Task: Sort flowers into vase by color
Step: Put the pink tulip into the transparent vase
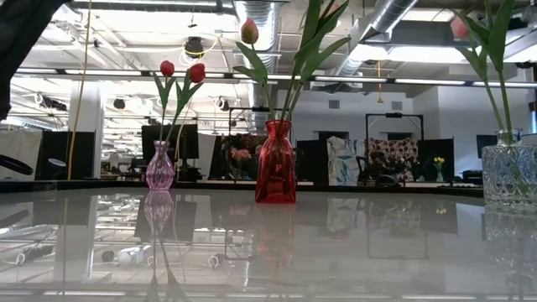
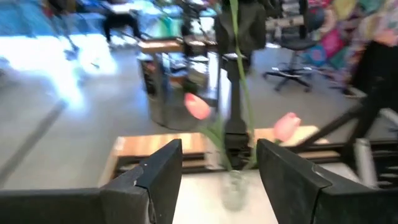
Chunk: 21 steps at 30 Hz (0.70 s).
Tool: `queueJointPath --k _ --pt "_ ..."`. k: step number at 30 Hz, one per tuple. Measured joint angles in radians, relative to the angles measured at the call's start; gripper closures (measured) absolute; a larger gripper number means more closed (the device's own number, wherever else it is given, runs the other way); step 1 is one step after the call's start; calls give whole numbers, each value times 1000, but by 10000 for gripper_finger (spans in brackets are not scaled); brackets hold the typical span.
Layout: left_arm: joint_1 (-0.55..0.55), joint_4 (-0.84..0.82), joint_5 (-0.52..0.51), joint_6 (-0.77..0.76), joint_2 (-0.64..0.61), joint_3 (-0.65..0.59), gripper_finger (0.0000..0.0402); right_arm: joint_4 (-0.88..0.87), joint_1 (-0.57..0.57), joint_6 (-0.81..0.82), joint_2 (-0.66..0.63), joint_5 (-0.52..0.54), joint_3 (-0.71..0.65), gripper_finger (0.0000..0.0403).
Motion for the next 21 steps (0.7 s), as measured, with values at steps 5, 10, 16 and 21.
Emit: queueJointPath --k 5,10,16,21 --pt "1 7 -75 63 -60 1 207 -2 0 -1 -32 20 0 374" --pt "3 -19 -72 89 -93 0 207 -26 0 24 -65 19 1 375" --pt "5 -41 -106 105 -108 0 207 -202 -1 26 -80 42 81 375" --pt "5 -76 -106 105 -108 0 207 -376 -3 89 -80 40 110 375"
